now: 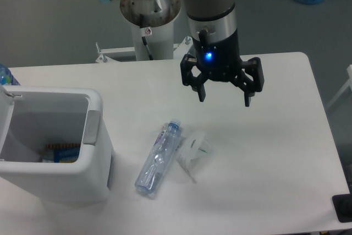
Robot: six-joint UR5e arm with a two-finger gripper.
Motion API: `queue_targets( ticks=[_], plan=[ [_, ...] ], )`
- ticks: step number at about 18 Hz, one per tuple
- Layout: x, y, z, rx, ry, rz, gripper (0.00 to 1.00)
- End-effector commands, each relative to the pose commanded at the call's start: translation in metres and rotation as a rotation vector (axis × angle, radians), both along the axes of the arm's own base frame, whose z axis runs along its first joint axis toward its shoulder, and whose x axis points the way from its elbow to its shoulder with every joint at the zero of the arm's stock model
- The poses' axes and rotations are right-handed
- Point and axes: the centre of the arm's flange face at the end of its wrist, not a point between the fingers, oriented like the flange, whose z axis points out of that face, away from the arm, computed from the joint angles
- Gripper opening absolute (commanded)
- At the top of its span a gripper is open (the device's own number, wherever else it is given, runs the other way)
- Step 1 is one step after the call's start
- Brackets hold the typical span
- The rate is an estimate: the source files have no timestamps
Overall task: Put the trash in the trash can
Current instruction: 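Lower the open gripper toward the crumpled white plastic wrapper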
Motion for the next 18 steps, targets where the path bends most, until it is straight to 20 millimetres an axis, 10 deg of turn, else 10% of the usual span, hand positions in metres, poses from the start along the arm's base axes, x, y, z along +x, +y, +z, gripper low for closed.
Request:
queue_targets(
  ticks=[8,18],
  plan=[
    [-0.013,0.002,-0.008,0.044,0.031,0.026,1.00],
    [-0.012,0.016,-0.095,0.069,-0.003,0.119,1.00]
  ],
)
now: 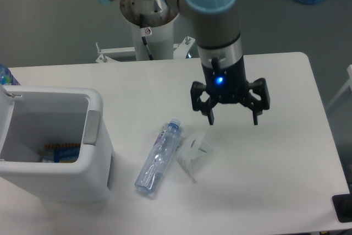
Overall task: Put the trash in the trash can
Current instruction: 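Lower the open gripper toward the crumpled white plastic wrapper, then close the gripper on the white wrapper and lift it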
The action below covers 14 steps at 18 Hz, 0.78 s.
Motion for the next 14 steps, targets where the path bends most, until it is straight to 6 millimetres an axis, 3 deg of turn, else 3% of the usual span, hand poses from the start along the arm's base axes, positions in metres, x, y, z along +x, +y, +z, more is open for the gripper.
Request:
queue_targets(
  ticks=[2,8,12,14],
  plan=[
    [-0.003,0.004,-0.015,-0.012,-0.022,-0.007,1.00],
    [-0.007,0.011,-0.091,-0.096,-0.109,-0.022,1.00],
    [0.002,0.002,-0.142,-0.178,-0.175,-0.106,1.00],
    [0.007,-0.004,-0.157,-0.197,-0.204,-0.119,1.00]
  ],
)
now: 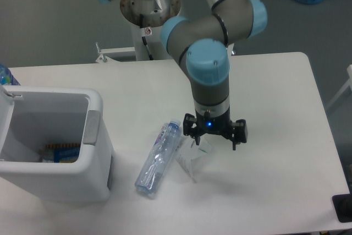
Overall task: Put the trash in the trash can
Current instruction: 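Close the gripper on the white wrapper and lift it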
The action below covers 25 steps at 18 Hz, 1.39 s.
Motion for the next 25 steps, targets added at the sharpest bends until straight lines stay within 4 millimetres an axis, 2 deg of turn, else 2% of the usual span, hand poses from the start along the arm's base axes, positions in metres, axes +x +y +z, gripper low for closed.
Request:
queue_targets(
  ticks=[5,11,15,18,22,25],
  plan=[
    [0.008,-0.006,-0.022,-0.028,-0.037,0.000,1.00],
    [0.010,-0.008,-0.038,-0.050,-0.056,0.003,0.99],
    [0.010,-0.007,-0.038,-0.053,-0.054,0.004,0.44],
    [0.010,-0.006,-0.036,-0.047,-0.054,0.003,0.11],
    [0.006,-0.006,-0.030,-0.035,-0.048,0.011,0.03],
    [0.004,-0.006,-0.027,-0.030,-0.042,0.014,0.03]
  ],
)
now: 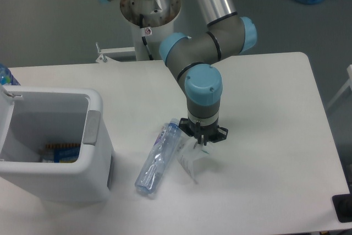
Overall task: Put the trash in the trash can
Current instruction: 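Close the gripper on the white wrapper and lift it, then carry the wrapper over the white trash bin opening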
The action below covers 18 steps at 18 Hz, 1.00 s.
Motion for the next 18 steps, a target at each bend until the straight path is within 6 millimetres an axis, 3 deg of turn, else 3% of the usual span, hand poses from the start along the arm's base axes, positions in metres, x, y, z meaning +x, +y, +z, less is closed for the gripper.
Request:
queue_targets(
  ticks=[3,6,9,12,18],
  plan=[
    [-0.004,0.004,0.016,0.025,0.021,-0.001,0.03],
    [-0.011,0.022,0.050,0.164,0.000,0.030,0.03],
    [-0.016,0.039,0.119,0.365,-0.021,0.177,0.03],
    [-0.017,0.050,0.174,0.499,-0.037,0.265,0.03],
    [0.023,0.047,0.258,0.683,-0.112,0.352,0.03]
  ],
)
